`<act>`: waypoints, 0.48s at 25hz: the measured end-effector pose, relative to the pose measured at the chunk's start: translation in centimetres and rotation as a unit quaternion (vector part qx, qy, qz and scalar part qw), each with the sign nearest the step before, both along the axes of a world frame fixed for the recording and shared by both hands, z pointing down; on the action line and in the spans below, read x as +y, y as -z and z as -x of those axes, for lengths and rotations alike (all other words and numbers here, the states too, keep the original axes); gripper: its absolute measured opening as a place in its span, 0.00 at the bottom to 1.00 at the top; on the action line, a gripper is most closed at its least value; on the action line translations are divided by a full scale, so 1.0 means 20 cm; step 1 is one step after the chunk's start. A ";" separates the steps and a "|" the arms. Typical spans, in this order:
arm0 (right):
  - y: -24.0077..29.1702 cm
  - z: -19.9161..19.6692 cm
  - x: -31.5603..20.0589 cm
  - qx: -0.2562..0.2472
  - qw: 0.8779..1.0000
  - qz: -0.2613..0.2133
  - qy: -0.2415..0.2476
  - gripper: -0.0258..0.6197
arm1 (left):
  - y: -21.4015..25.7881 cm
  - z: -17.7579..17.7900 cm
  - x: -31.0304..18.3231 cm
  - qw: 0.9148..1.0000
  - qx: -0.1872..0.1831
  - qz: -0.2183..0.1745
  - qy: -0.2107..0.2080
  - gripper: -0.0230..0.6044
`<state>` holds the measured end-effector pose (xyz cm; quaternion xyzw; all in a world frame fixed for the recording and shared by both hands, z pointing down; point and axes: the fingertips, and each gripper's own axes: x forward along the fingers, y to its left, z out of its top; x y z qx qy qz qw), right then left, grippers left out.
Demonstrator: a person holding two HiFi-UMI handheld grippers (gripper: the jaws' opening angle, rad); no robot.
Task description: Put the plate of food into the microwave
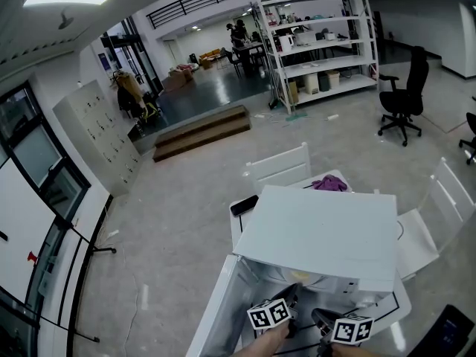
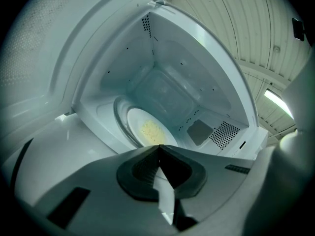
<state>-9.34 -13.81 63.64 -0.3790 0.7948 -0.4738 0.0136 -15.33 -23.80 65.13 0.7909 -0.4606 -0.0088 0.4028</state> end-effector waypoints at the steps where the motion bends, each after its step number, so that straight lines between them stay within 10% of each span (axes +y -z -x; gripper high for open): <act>1: 0.00 0.00 0.00 0.001 1.000 0.000 0.001 0.04 | 0.00 0.00 -0.01 1.000 0.000 0.001 0.000 0.05; 12: 0.00 -0.01 -0.01 0.002 1.000 -0.006 0.002 0.04 | -0.01 -0.02 -0.06 1.000 -0.014 0.013 -0.004 0.05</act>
